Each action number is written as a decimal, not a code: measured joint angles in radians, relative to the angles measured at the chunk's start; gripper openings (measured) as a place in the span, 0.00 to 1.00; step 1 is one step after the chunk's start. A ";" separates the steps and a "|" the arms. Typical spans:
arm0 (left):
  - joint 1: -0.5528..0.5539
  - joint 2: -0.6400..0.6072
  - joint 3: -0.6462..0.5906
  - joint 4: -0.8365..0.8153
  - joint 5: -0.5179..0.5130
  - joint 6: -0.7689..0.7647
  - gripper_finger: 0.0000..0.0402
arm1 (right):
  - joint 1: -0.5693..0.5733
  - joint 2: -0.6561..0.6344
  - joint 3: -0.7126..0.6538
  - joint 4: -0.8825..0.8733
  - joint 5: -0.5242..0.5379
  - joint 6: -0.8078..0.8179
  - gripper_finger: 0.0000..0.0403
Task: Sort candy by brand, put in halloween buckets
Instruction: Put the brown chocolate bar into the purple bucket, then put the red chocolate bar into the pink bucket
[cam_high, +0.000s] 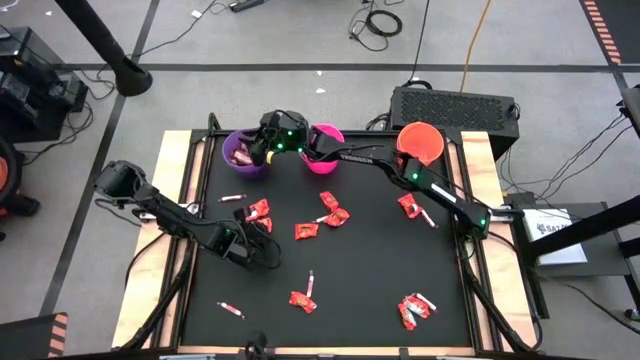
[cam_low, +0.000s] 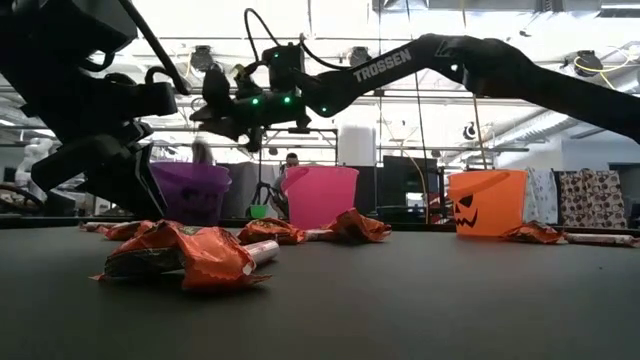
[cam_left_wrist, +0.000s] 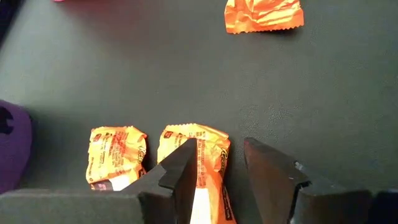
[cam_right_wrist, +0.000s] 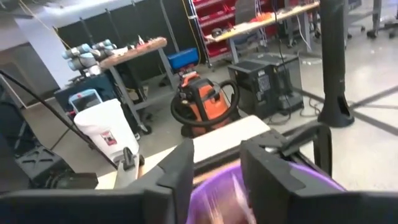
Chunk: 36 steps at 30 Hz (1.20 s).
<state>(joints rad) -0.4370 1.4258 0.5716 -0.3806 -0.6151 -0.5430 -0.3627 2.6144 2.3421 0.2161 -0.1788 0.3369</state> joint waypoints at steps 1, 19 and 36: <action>0.000 0.000 0.000 0.002 0.000 0.000 0.35 | -0.002 0.000 0.000 -0.010 0.000 0.005 0.34; 0.004 0.000 0.017 -0.004 0.012 0.056 0.35 | -0.009 -0.125 0.013 -0.336 -0.001 -0.070 0.48; 0.011 0.000 0.044 0.006 0.015 0.081 0.35 | 0.113 -0.519 0.015 -1.507 0.286 -0.107 0.48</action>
<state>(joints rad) -0.4255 1.4258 0.6159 -0.3742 -0.6001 -0.4624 -0.2500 2.0950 2.3573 -1.2909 0.1069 0.2301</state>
